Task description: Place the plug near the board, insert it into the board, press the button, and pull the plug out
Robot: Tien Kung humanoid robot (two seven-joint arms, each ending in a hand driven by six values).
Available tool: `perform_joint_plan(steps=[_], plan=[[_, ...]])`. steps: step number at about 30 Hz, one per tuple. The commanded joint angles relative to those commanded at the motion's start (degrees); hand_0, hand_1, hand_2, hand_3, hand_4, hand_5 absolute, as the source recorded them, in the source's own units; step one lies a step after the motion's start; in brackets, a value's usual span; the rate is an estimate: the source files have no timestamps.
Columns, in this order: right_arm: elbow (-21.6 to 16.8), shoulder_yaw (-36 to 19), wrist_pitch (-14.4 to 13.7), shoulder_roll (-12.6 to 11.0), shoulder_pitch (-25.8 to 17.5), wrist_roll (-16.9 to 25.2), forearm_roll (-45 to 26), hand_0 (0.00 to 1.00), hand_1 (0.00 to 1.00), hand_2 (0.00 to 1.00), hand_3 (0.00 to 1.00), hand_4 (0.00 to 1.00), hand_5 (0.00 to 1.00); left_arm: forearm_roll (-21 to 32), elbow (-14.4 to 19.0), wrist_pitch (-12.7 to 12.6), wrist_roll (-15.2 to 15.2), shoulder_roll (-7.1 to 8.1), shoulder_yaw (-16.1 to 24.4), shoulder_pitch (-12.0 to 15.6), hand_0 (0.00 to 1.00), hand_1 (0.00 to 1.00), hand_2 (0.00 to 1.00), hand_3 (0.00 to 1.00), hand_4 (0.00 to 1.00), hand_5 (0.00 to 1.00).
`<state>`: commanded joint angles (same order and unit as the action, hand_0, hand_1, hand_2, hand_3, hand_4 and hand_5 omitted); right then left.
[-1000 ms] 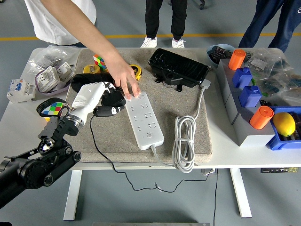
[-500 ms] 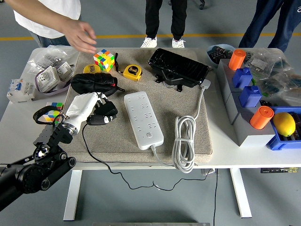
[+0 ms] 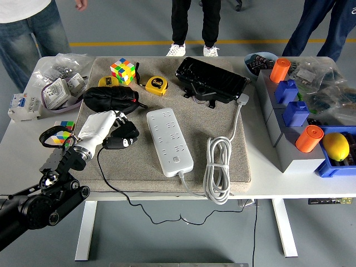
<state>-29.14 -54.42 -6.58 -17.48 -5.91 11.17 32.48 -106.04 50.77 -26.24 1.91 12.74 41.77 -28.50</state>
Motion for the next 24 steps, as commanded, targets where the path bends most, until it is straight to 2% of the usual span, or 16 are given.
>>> perform_joint_plan(steps=[6,7,11,15,17,18,21,24], plan=[[0.0,0.0,0.0,-0.1,0.0,0.0,0.0,0.624,0.616,0.575,0.538,0.619,0.117,-0.8,0.4,0.1,0.7,0.23,0.8,0.3,0.669,0.7,0.705,0.732,0.998,0.359],[0.0,0.1,0.0,-0.1,0.0,0.0,0.0,0.625,0.616,0.574,0.539,0.62,0.117,-0.9,0.6,0.1,0.8,0.28,1.1,0.5,0.71,0.764,0.789,0.8,0.998,0.399],[0.0,0.3,0.0,-0.3,-0.1,0.0,0.0,0.625,0.616,0.574,0.539,0.62,0.117,-1.7,2.2,0.4,1.6,0.78,2.3,1.1,0.71,0.764,0.789,0.8,0.998,0.399],[0.1,0.5,0.1,-0.4,0.0,0.0,-0.1,0.628,0.617,0.574,0.538,0.621,0.119,-1.2,5.4,1.1,2.0,1.78,4.6,2.5,0.721,0.783,0.819,0.812,0.998,0.42],[0.2,0.6,0.1,-0.4,0.1,0.0,-0.2,0.628,0.617,0.574,0.538,0.621,0.119,1.3,7.5,0.8,0.0,2.27,6.5,3.6,0.721,0.783,0.819,0.812,0.998,0.42],[0.3,0.8,0.0,-0.4,0.1,0.0,-0.3,0.624,0.616,0.574,0.538,0.621,0.119,2.9,8.3,0.3,-1.3,2.43,7.4,4.0,0.604,0.714,0.762,0.83,0.998,0.576],[0.7,1.1,-0.1,-0.4,0.3,-0.1,-0.5,0.624,0.616,0.574,0.538,0.621,0.119,9.1,9.9,0.7,-6.6,2.91,9.6,4.9,0.604,0.714,0.762,0.83,0.998,0.576],[1.2,1.5,-0.1,-0.3,0.7,-0.1,-1.0,0.624,0.616,0.574,0.538,0.621,0.119,15.2,10.2,3.0,-11.8,3.14,11.0,5.1,0.604,0.714,0.762,0.83,0.998,0.576]])
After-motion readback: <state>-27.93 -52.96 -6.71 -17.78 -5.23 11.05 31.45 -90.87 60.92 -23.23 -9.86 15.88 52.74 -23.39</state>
